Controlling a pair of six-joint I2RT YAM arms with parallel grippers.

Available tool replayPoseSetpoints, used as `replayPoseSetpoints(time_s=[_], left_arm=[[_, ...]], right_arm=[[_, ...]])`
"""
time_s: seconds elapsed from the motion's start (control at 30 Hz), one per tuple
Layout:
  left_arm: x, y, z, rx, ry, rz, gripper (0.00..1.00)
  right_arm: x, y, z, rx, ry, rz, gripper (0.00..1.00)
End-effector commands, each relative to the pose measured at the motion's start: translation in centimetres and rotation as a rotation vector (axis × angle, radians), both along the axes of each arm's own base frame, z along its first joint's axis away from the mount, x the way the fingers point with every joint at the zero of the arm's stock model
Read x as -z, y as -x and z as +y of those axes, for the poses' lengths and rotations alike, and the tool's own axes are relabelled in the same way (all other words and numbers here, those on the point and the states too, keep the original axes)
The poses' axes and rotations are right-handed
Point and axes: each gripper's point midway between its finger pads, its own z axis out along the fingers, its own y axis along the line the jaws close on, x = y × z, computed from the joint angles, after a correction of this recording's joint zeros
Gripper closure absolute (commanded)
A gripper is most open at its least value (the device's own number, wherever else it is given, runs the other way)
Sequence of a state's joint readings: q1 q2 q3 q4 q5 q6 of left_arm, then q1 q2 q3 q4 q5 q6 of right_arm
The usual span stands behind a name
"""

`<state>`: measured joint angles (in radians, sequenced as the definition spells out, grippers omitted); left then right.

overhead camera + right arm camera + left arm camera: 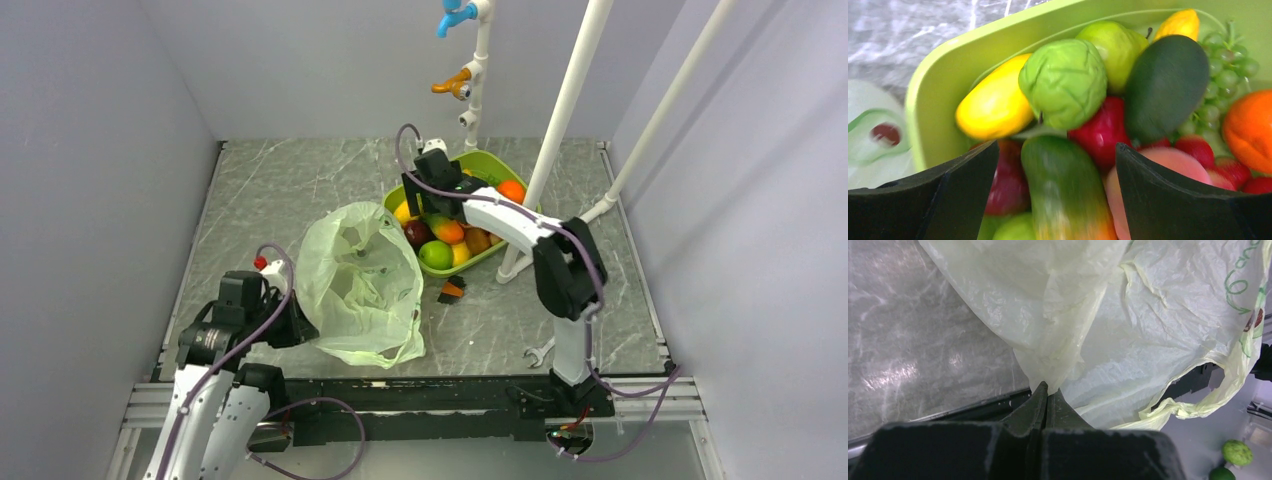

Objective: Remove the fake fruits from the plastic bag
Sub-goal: Place the fake fruit in the bin, then adjust the plastic bag at the center of the board.

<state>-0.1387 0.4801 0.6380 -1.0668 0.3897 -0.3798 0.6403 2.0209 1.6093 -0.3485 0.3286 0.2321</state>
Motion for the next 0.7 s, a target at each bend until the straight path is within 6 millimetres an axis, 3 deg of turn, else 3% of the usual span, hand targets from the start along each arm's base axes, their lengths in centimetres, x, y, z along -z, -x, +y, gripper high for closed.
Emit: replayPoseSetpoints(time_s=[0.0,0.13,0.27,0.43,0.67], left_arm=[[-1.2,-0.6,-0.7,-0.013,0.041,0.064,1.0],[-3.1,-4.1,1.1,-0.131,-0.04,-0.018,1.0],[-5.2,-7.7,5.5,-0.329,-0.238,-0.109,1.0],[-9.4,-11.7,10.7,-0.536,-0.456,-0.249,1.0],[-12.3,-13.4,16.2,-0.762,-0.703,-0.32,0.97]], right_arm=[[-8.3,3.3,0.9,-0.069,-0.214,-0.105,0.12],[-10.9,6.9,0.1,-0.121,-0.279,-0.145,0.12],[-13.5,10.5,0.0,-0.218,-0.383,-0.19,0.12],[-15.6,14.1,-1.2,-0.279,-0.464,-0.238,0.12],[-17.5,17.0,-3.4,-0.309,-0.482,-0.302,0.12]])
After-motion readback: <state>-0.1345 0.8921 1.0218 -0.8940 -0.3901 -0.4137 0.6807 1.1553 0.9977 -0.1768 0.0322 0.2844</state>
